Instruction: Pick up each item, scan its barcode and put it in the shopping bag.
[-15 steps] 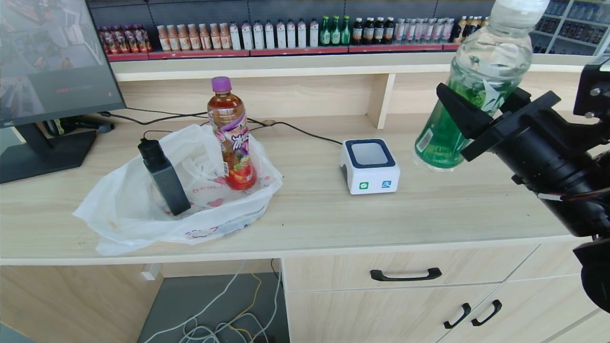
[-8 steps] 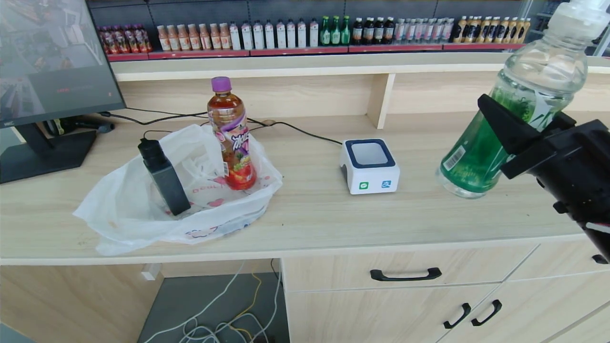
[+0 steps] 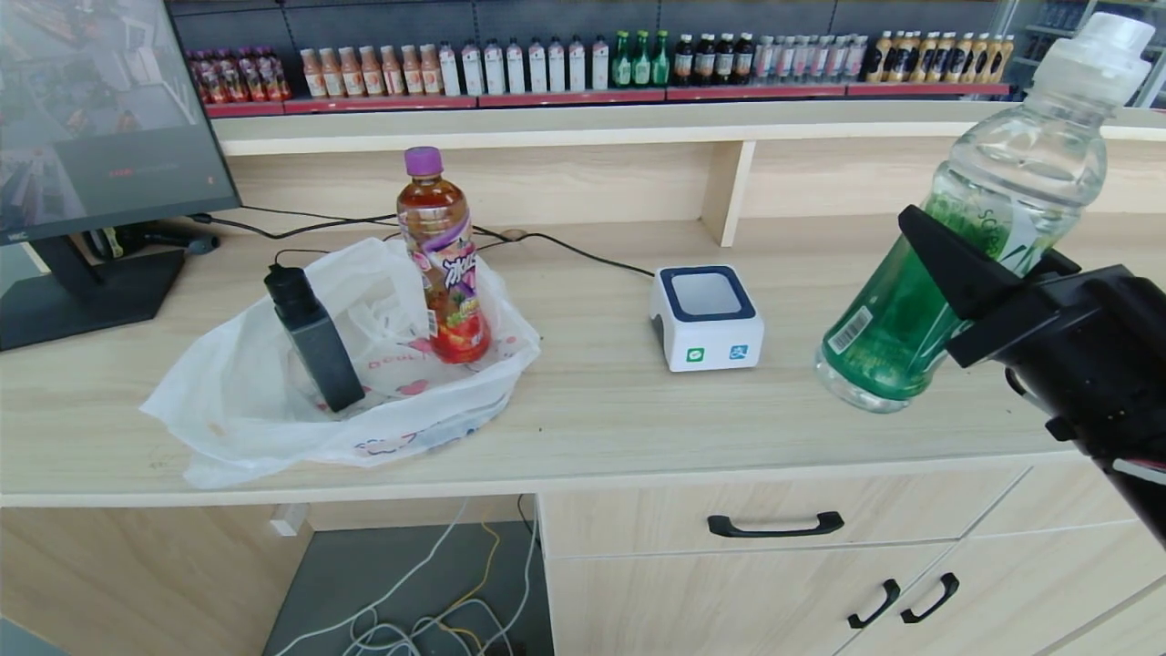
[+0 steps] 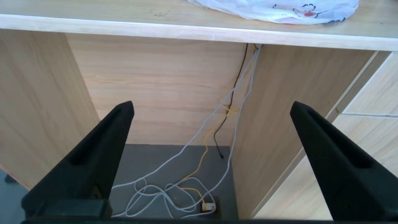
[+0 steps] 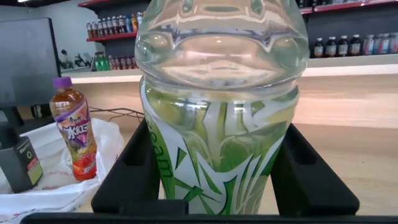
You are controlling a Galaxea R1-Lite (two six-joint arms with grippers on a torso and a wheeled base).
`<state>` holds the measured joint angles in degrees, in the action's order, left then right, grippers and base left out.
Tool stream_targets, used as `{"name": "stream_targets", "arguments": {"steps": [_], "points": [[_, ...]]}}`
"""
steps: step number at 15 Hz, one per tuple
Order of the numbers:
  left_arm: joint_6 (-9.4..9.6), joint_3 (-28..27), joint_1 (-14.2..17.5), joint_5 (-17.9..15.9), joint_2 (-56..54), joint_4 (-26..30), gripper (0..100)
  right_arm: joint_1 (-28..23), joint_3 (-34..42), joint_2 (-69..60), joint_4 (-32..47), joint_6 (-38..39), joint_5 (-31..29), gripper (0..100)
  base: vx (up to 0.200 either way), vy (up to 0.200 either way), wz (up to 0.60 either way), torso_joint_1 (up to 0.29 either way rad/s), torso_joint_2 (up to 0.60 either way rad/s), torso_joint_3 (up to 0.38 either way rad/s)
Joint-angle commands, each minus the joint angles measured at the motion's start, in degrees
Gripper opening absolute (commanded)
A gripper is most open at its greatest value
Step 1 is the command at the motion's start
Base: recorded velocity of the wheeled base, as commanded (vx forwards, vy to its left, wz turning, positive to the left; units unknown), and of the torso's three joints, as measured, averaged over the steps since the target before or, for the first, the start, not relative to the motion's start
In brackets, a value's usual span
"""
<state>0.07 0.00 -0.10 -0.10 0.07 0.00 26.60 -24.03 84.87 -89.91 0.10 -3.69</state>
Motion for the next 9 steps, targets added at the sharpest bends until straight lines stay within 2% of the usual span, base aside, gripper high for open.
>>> {"name": "stream_targets", "arguments": {"steps": [1, 6, 9], "points": [[-0.07, 0.0, 0.0, 0.0, 0.0, 0.0, 100, 0.0, -0.1, 1.7, -0.1, 0.5, 0.0, 0, 0.000, 0.000, 0.00, 0.000, 0.00, 0.000], [0.01, 0.0, 0.0, 0.0, 0.0, 0.0, 100, 0.0, -1.1, 3.5, -0.1, 1.8, 0.0, 0, 0.000, 0.000, 0.00, 0.000, 0.00, 0.000], [-0.07, 0.0, 0.0, 0.0, 0.0, 0.0, 100, 0.0, -1.1, 3.2, -0.1, 2.5, 0.0, 0, 0.000, 0.200, 0.00, 0.001, 0.00, 0.002]]}}
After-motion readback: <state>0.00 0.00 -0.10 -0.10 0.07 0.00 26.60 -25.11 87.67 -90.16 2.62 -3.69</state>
